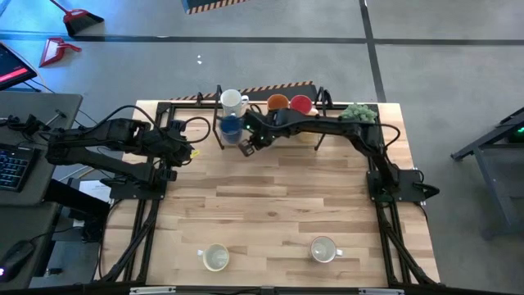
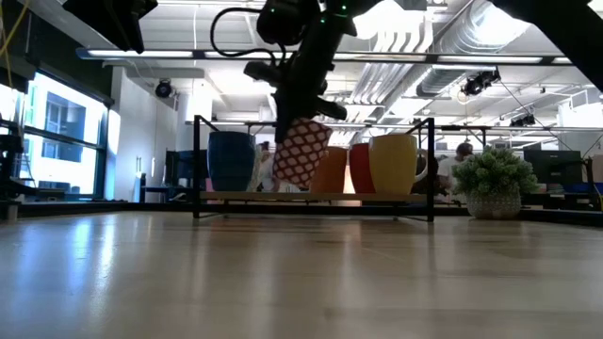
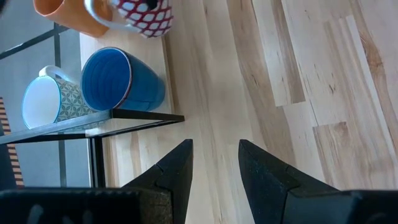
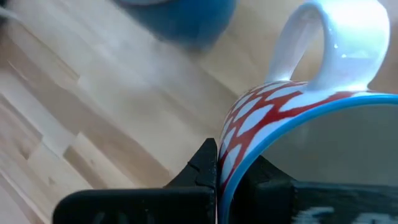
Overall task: Place coffee mugs
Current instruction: Put the white red mug on the shelf, then move the white gray mug to the center of the table
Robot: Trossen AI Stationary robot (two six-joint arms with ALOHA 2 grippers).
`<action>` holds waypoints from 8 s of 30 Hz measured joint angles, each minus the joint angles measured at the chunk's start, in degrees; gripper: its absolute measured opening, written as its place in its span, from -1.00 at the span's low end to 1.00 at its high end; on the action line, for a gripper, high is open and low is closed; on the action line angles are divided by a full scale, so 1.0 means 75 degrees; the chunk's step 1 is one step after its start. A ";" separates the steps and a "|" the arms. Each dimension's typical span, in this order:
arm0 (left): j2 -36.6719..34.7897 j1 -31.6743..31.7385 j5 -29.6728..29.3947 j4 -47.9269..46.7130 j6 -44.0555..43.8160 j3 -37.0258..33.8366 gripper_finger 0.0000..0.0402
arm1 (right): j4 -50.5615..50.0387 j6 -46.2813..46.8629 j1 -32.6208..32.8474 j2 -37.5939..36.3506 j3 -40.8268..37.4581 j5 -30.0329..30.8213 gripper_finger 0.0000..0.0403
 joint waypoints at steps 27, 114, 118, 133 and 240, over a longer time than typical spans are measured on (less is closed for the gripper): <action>0.0001 -0.0001 0.0000 -0.0005 0.0072 0.0000 -0.40 | -0.0933 -0.0397 -0.0733 0.0003 0.0003 -0.0287 -1.00; -0.0005 0.0001 -0.0001 -0.0338 -0.0146 0.0000 -0.40 | -0.1975 -0.2165 -0.0988 0.0003 0.0006 -0.0447 -0.94; -0.0005 0.0000 -0.0003 -0.0340 -0.0152 0.0000 -0.40 | -0.1978 -0.2259 -0.1003 0.0003 0.0006 -0.0507 -0.94; -0.0005 0.0001 -0.0003 -0.0340 -0.0149 0.0000 -0.40 | -0.1916 -0.2570 -0.1140 -0.0003 0.0006 -0.0990 -0.86; 0.3332 -0.1872 0.0831 0.4292 -0.4151 0.0003 -0.40 | 0.3240 0.1845 0.6912 -0.5880 -0.8384 -0.0549 -0.48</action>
